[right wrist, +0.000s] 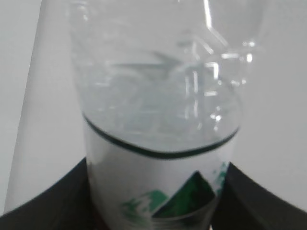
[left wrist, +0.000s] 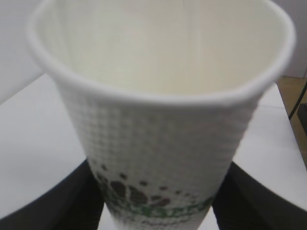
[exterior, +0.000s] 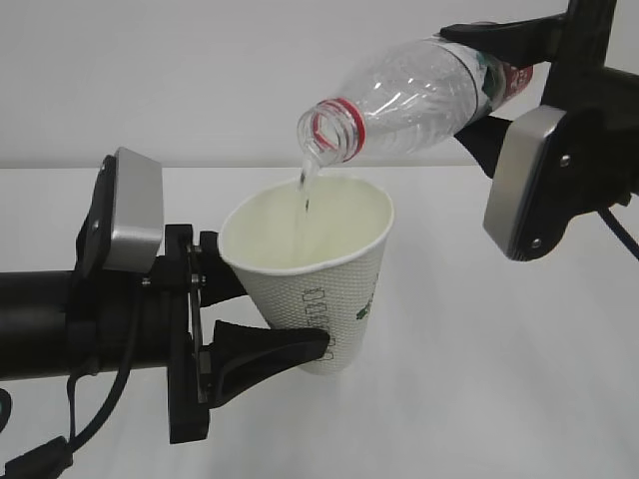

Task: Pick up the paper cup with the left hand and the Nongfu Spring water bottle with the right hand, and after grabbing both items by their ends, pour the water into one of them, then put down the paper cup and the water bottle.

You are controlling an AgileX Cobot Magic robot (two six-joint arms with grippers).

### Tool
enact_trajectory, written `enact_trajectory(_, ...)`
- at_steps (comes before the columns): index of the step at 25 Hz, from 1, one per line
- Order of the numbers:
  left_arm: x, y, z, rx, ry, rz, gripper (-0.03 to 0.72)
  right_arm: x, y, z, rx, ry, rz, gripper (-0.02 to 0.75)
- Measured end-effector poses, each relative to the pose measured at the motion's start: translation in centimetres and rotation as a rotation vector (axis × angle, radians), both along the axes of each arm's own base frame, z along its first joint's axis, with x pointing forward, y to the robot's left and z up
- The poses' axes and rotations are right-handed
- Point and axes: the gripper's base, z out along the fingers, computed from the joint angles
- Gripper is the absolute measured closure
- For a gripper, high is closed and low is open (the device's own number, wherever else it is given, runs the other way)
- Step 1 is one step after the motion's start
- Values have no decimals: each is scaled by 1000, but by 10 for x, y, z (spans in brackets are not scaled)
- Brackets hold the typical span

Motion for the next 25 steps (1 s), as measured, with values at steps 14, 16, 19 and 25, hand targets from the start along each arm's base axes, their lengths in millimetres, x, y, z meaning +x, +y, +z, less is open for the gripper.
enact_trajectory(14, -2, 0, -1, 17, -9, -27, 223, 0, 0, 0, 0, 0, 0, 286)
enact_trajectory(16, -2, 0, -1, 18, -9, -28, 223, 0, 0, 0, -1, -1, 0, 286)
enact_trajectory(19, -2, 0, -1, 18, -9, -28, 223, 0, 0, 0, -5, -4, 0, 286)
enact_trajectory(25, -2, 0, -1, 18, -9, -28, 223, 0, 0, 0, -6, -5, 0, 286)
